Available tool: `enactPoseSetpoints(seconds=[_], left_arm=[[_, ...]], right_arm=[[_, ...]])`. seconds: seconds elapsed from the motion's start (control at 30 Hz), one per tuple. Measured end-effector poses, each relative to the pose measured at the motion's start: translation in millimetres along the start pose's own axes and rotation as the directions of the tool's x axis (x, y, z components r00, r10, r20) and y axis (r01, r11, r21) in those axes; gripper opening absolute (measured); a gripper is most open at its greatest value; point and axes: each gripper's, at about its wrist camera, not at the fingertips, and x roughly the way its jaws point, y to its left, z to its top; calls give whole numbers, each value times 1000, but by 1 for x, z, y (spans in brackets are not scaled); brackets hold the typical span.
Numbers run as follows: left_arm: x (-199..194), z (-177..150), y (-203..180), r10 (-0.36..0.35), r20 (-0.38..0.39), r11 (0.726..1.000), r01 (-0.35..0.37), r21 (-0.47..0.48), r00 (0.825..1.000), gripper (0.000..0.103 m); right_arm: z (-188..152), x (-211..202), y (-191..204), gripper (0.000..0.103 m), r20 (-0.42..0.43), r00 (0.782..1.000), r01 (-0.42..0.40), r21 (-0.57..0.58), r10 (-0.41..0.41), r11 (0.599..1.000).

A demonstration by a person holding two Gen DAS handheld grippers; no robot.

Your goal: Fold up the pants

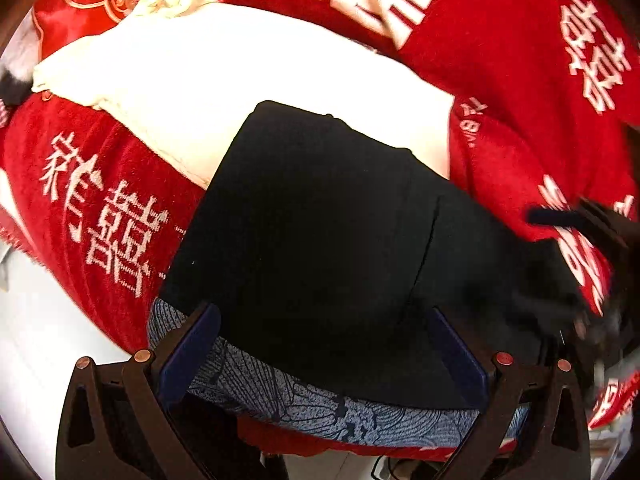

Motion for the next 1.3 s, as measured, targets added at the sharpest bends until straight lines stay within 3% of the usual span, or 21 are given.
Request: enactPoseSetpoints(seconds=[0.1,0.2,0.27,0.37,0.5,0.7,0.73,0.8,0.83,0.87,0.9,0.93,1.0,1.17,1.3], left_arm=[[-4,-7,2,-13,16,998,12,66,1000,103],[-10,-6,7,-43,10,998,42,44,999,103],[-20,-4,19,-61,27,998,61,5,998,103],[-31,2,34,-61,63,998,62,-17,996,103],[-26,-5,51,-102,38,994,103,-28,994,103],[-27,-9,58,-138,23,990,139,-39,990,103],[-29,-10,60,-145,22,989,146,-39,989,103],[-32,-11,61,-170,19,985,171,-28,985,103],[-32,-8,64,-180,18,983,180,-18,984,103],[-30,-3,61,-188,20,982,188,-2,982,103],[-32,-2,60,-191,27,982,190,22,981,103],[-34,-1,60,-189,30,981,187,46,982,103],[-34,4,59,-206,18,973,203,110,978,103],[-7,16,64,-320,-128,931,337,143,939,103],[-11,27,62,-370,-153,894,396,209,916,103]], right_arm=[[20,19,-8,103,-25,997,-76,-30,75,997],[34,42,-14,103,-77,981,-180,-50,176,982],[37,52,-7,103,-127,958,-267,-64,258,962],[35,53,4,103,-180,932,-336,-107,314,936],[35,45,4,103,-184,895,-432,-136,406,891],[54,78,-9,103,-197,838,-530,-68,509,845],[57,75,-9,102,-178,839,-532,-72,514,844],[61,66,-1,88,-161,851,-516,-73,501,853],[60,57,6,71,-146,870,-487,-110,470,867],[57,48,12,40,-130,891,-451,-147,435,880],[52,37,17,28,-105,912,-410,-184,397,893],[51,30,19,27,-92,909,-416,-190,406,889],[42,13,32,25,-58,926,-375,-253,373,892],[37,6,47,25,-36,953,-296,-307,299,905],[31,-7,49,24,-16,951,-298,-328,310,897]])
